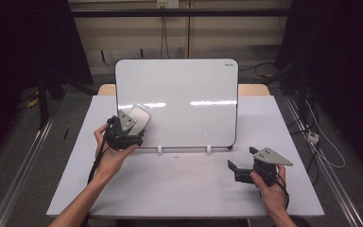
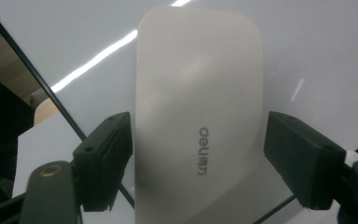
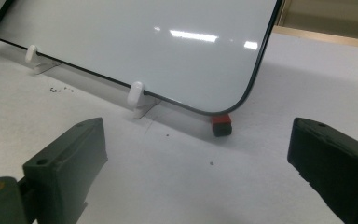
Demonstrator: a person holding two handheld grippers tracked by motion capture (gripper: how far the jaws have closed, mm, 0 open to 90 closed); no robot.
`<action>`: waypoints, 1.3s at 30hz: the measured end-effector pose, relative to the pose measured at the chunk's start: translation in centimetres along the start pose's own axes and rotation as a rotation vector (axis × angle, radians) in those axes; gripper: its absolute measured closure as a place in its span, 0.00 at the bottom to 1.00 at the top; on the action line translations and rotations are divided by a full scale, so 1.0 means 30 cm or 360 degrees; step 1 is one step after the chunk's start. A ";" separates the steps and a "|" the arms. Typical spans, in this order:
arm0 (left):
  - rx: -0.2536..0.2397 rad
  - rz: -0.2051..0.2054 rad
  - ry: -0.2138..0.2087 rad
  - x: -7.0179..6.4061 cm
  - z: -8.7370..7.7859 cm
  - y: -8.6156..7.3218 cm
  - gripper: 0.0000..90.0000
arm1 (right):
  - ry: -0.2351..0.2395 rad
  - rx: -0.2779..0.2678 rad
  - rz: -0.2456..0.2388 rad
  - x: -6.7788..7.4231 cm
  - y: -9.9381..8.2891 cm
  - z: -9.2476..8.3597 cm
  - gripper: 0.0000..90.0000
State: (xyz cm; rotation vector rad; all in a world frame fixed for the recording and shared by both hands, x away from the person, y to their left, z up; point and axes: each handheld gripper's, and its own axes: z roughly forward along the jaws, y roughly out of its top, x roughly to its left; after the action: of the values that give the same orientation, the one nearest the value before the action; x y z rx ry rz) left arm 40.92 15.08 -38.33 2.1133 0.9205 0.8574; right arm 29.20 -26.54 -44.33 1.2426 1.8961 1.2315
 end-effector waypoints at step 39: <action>-0.0160 -0.0441 -0.0270 0.007 -0.198 -0.267 0.06 | -0.0046 0.0011 -0.0010 -0.002 0.000 -0.007 0.05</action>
State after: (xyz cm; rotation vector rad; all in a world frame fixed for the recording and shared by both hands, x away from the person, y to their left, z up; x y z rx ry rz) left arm 33.64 21.31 -41.14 1.8840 1.0274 0.5620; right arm 29.05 -26.67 -44.25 1.2505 1.8840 1.1985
